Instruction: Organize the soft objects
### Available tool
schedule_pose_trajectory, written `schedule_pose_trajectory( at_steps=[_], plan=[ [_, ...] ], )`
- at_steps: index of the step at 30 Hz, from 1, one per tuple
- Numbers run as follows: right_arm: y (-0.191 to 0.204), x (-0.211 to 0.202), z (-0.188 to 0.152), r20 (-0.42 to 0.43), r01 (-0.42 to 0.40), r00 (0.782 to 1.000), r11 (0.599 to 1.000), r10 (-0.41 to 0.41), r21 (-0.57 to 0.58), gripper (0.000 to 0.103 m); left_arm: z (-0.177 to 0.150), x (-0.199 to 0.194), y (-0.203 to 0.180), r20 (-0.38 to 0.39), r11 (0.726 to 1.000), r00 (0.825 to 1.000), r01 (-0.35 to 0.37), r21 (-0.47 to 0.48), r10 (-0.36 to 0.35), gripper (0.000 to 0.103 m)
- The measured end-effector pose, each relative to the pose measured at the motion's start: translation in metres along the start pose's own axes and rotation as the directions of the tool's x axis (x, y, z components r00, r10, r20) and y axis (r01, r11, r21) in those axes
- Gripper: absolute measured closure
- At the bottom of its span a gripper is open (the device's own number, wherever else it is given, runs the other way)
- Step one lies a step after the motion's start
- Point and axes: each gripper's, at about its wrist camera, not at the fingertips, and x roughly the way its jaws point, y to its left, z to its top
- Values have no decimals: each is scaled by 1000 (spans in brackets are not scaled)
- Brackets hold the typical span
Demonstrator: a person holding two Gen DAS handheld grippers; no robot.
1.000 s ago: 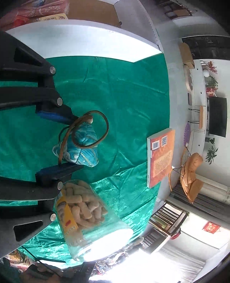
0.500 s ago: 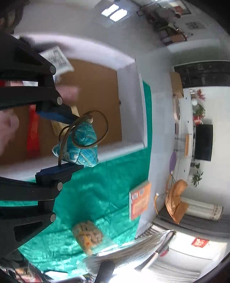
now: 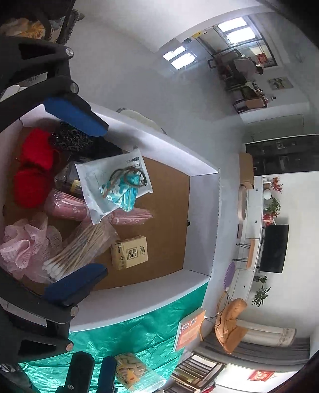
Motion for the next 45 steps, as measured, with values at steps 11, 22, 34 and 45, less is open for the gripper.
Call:
schedule_pose_trajectory(
  at_steps=[11, 22, 34, 45],
  plan=[
    [21, -33, -26, 45, 173, 985, 980, -169, -98, 22, -14, -30, -18, 35, 993, 992, -119, -14, 120, 1],
    [38, -23, -40, 39, 268, 963, 945, -265, -189, 22, -19, -53, -24, 73, 984, 982, -175, -31, 177, 1],
    [47, -16, -41, 31, 310, 950, 923, -311, -229, 22, -24, -52, -21, 34, 988, 990, -135, -72, 138, 1],
    [48, -15, -42, 32, 310, 950, 923, -311, -226, 22, -30, -48, -24, 31, 985, 986, -164, -60, 167, 1]
  ],
)
